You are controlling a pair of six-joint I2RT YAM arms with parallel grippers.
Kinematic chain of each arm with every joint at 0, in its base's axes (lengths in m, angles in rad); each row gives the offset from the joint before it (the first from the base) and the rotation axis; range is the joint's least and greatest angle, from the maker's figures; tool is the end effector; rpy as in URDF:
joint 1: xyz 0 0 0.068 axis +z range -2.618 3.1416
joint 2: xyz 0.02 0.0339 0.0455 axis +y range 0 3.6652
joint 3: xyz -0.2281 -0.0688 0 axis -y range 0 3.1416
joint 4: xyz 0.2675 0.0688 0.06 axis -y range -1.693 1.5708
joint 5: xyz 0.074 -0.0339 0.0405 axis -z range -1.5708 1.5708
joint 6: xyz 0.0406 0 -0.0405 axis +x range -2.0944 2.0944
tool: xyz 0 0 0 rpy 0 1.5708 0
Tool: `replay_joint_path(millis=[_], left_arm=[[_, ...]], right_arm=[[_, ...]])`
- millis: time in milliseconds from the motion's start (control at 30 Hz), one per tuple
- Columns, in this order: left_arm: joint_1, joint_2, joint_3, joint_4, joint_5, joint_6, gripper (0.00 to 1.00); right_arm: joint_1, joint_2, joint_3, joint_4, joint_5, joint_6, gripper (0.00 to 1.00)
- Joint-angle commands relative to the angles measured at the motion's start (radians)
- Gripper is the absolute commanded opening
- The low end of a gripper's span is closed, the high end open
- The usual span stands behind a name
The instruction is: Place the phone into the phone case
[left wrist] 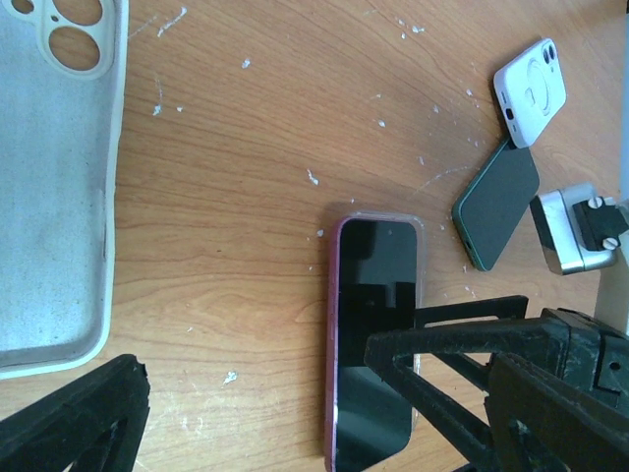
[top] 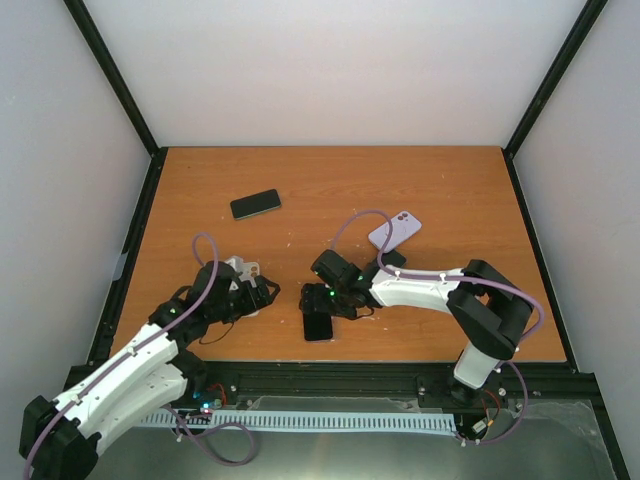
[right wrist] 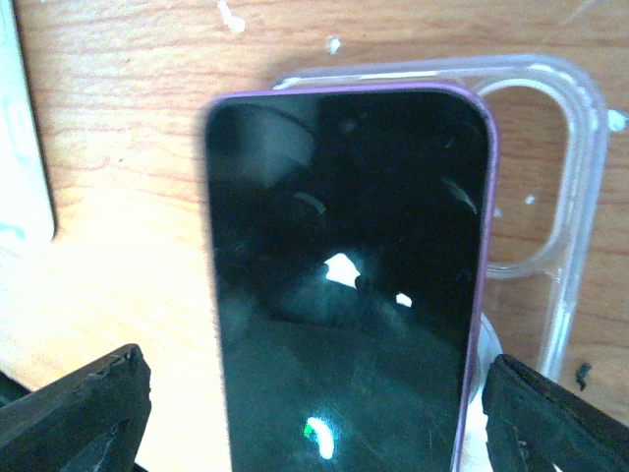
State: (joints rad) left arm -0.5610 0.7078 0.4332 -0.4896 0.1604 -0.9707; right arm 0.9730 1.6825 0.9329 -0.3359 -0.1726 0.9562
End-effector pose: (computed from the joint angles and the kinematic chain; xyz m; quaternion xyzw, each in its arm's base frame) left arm 0.1683 -0.1134 0.1681 -0.1557 0.9040 -0.3243 0.2309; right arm 0.1829 0.2811 0.1010 -0.0288 0.9669 0.2444 0.0676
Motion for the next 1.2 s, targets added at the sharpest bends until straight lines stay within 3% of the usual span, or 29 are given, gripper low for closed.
replay_joint_path(millis=[0,200,400,533,767,1000,1167], left_arm=[[0.006,0.011,0.016,0.030,0.028,0.003,0.93],[0.006,0.043,0.007,0.080,0.076,-0.002,0.87],[0.004,0.124,-0.023,0.185,0.183,-0.005,0.73],[0.001,0.184,-0.039,0.250,0.228,-0.019,0.67],[-0.026,0.273,-0.073,0.386,0.266,-0.054,0.62],[-0.078,0.377,-0.052,0.439,0.256,-0.068,0.60],[-0.103,0.440,-0.044,0.467,0.244,-0.075,0.53]], right_arm=[[0.010,-0.050,-0.011,-0.014,0.016,-0.001,0.96],[0.010,-0.112,-0.039,-0.007,0.033,-0.048,0.93],[-0.006,-0.152,-0.096,0.013,0.070,-0.075,0.69],[-0.019,-0.146,-0.138,0.031,0.062,-0.091,0.63],[-0.023,-0.163,-0.218,0.109,0.036,-0.093,0.57],[-0.024,-0.148,-0.258,0.185,-0.014,-0.064,0.42],[-0.022,-0.151,-0.268,0.216,-0.026,-0.038,0.32]])
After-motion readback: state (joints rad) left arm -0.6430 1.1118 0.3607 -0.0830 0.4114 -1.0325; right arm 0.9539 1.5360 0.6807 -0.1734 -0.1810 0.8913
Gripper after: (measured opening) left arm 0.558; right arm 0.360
